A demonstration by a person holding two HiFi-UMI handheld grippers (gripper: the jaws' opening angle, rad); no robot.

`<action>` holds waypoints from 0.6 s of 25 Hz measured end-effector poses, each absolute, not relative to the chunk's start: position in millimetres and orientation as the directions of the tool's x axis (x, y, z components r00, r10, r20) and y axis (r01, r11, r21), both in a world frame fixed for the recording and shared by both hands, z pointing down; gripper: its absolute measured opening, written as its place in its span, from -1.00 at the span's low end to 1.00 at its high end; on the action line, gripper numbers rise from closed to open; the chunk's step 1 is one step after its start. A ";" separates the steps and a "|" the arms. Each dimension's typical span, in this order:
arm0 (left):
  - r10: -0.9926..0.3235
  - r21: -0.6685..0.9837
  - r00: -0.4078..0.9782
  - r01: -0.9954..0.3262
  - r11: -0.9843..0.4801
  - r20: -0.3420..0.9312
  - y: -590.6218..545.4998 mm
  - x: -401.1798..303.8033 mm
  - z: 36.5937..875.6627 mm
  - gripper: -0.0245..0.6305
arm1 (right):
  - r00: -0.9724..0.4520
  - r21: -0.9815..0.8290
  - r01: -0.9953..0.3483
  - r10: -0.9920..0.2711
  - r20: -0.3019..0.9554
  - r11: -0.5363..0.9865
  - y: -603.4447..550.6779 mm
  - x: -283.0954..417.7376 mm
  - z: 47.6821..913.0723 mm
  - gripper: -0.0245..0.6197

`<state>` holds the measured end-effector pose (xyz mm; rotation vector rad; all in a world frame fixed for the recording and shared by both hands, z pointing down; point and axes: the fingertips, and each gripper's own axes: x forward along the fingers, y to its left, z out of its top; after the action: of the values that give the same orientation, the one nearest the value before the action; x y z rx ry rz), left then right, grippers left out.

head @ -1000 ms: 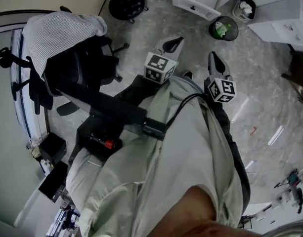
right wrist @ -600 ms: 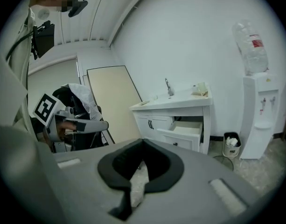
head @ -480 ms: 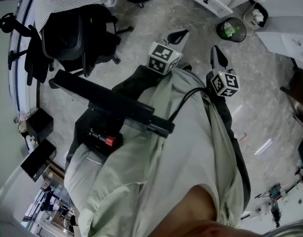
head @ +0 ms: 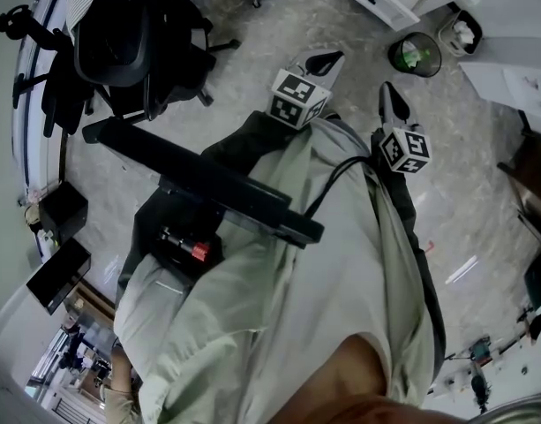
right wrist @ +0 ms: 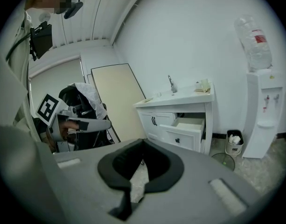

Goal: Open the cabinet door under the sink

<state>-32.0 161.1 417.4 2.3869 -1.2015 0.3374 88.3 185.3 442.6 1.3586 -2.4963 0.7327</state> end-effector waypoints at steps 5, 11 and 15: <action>-0.689 0.279 0.602 -0.798 -0.534 0.403 165.0 -19.6 417.4 -0.90 | -0.552 -0.327 -0.832 -0.732 0.399 0.448 193.8 99.6 441.6 -0.92; -0.669 0.276 0.626 -0.779 -0.563 0.402 176.6 10.9 407.8 -0.90 | -0.531 -0.329 -0.844 -0.749 0.397 0.423 209.8 128.5 431.9 -0.92; -0.666 0.273 0.629 -0.776 -0.569 0.402 184.7 21.4 402.7 -0.90 | -0.520 -0.333 -0.849 -0.760 0.390 0.411 218.9 141.1 426.3 -0.92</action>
<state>21.4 184.7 402.7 2.4292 -1.1403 0.3544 141.1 218.9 426.3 1.4330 -2.4849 0.7452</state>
